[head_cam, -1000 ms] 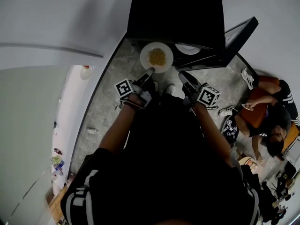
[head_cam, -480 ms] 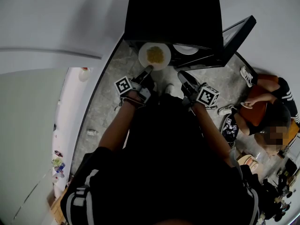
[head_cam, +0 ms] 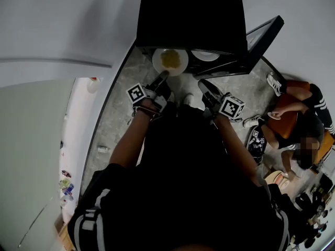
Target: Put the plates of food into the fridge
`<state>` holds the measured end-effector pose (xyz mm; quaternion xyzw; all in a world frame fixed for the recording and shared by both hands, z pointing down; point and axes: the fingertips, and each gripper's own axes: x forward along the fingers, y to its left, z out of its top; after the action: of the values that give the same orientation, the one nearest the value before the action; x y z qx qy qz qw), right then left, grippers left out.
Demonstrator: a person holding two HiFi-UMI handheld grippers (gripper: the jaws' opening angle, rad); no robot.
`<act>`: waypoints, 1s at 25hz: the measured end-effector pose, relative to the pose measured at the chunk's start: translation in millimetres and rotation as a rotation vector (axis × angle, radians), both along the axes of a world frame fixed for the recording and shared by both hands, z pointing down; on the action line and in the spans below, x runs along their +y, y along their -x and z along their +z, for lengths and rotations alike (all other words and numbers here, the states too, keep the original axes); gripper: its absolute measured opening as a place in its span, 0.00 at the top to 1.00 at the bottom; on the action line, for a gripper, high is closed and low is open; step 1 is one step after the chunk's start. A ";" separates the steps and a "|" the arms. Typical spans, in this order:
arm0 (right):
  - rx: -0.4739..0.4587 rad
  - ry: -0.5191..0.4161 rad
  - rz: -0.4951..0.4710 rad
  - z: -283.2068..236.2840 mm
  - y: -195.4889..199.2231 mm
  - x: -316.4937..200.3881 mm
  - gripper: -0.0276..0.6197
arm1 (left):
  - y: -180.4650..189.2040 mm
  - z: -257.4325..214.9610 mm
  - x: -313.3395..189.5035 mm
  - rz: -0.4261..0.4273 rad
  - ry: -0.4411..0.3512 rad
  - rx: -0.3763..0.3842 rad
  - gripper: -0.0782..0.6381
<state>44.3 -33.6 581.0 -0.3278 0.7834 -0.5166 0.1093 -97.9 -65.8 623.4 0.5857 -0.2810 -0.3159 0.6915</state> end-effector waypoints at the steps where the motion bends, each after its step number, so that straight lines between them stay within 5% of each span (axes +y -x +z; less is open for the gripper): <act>1: 0.000 -0.003 0.000 -0.9 0.0 -0.3 0.82 | -0.5 -0.5 -1.4 0.001 0.000 0.003 0.83; 25: 0.018 0.002 0.042 -3.6 -6.4 -1.6 0.82 | 4.4 0.0 -43.8 0.008 -0.007 -0.003 0.83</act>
<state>50.7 -35.2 577.4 -0.3490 0.7768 -0.5120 0.1125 -102.3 -109.6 623.4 0.5898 -0.2782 -0.3133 0.6903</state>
